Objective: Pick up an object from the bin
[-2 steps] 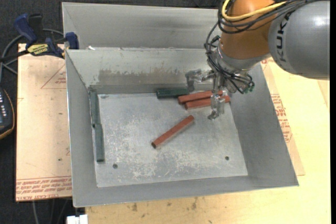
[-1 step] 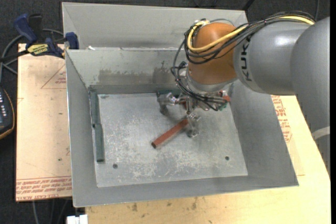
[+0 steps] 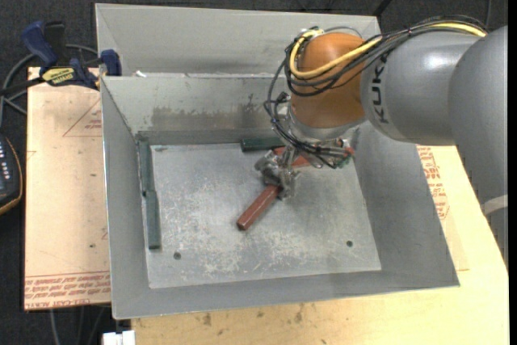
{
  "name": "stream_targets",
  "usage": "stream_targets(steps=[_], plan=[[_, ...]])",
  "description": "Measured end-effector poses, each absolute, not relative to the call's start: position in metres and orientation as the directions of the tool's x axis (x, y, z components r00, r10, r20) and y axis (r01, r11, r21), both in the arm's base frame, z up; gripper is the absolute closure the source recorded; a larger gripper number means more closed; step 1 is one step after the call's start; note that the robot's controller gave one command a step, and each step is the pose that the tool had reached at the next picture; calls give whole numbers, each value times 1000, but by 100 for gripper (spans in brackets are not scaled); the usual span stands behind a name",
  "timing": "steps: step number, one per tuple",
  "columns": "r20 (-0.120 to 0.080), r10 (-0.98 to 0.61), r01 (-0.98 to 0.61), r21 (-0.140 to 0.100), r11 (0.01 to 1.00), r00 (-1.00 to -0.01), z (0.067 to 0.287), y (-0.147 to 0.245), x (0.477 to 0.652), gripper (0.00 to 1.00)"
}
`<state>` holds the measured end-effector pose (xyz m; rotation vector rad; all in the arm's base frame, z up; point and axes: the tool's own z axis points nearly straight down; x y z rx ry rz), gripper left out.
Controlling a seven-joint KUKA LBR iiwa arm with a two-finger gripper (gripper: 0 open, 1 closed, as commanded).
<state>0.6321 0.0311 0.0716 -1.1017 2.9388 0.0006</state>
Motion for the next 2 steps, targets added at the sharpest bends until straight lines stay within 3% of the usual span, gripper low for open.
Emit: stream_targets(steps=[1, 2], plan=[[-11, -617, -617, -6, 787, -787, 164, 33, 639, 100], [-4, -616, -616, 0, 788, -788, 158, 33, 637, 100]])
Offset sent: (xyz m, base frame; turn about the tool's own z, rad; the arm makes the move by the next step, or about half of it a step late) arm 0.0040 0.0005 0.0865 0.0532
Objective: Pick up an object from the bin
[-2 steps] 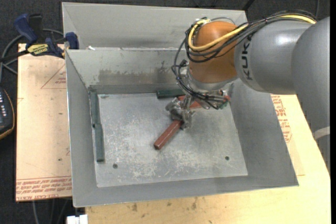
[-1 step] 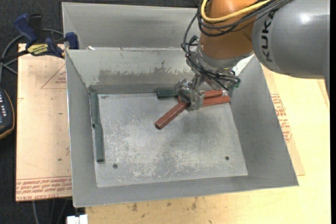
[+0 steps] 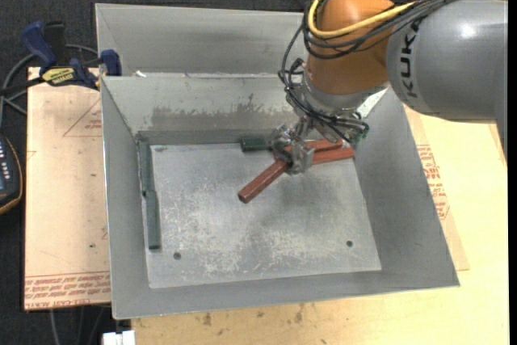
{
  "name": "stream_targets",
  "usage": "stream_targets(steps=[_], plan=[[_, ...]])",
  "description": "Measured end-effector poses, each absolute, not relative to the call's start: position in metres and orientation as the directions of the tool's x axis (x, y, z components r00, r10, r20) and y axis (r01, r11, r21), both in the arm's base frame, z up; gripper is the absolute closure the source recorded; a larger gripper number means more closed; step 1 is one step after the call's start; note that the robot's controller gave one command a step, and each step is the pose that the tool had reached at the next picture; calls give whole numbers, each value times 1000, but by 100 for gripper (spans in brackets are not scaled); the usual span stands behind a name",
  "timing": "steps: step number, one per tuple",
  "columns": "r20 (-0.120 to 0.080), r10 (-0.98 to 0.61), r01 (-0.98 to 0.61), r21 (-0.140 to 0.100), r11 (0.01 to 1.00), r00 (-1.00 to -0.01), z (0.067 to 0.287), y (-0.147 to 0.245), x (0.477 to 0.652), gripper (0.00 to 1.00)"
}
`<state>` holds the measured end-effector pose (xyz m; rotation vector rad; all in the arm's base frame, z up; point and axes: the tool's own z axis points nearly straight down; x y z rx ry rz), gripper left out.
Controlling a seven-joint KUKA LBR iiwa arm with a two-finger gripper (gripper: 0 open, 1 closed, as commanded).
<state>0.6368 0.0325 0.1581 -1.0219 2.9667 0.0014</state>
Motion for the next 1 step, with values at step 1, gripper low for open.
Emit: stream_targets(steps=[1], plan=[[-9, -601, -601, -5, 799, -799, 219, 38, 635, 100]])
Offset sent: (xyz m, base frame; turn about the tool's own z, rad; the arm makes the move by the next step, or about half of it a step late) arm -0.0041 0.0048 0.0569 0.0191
